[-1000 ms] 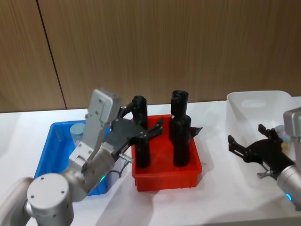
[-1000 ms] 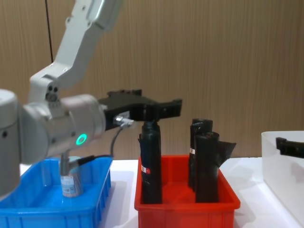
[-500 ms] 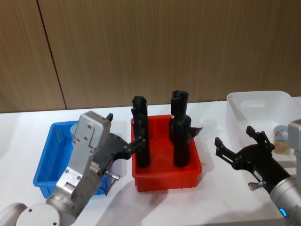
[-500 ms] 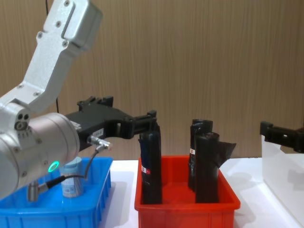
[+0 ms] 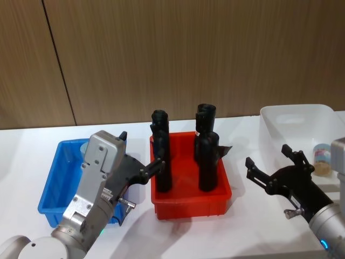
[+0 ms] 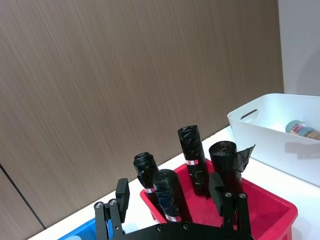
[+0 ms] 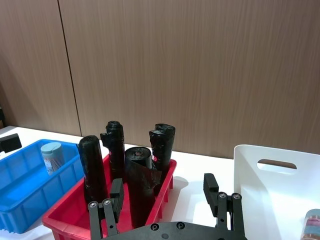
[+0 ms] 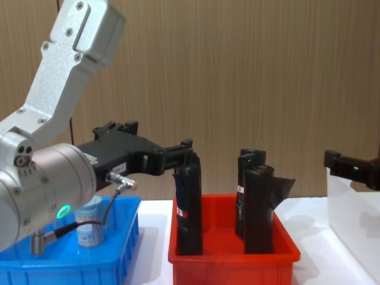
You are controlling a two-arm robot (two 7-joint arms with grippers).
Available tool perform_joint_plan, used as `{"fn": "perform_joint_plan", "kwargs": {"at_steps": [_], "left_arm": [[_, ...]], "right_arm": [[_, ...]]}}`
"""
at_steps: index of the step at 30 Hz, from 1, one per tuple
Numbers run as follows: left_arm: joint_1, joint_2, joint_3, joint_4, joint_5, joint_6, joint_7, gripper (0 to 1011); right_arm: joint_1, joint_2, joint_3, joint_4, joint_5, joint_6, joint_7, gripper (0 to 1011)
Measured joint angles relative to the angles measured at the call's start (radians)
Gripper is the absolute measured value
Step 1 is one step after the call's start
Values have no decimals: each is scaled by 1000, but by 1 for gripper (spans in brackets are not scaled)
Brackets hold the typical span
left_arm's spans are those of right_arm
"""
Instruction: Pick the cotton swabs from the blue box and place them into the white box.
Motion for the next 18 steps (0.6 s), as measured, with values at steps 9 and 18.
{"fn": "perform_joint_plan", "kwargs": {"at_steps": [9,18], "left_arm": [[0,0,-1,0,0,0,0,1004],[0,0,-1,0,0,1,0,1004]], "right_arm": [[14,-4,1,13,-2,5,18,1001],[75,-21,2,84,-18,25,82,1001]]}}
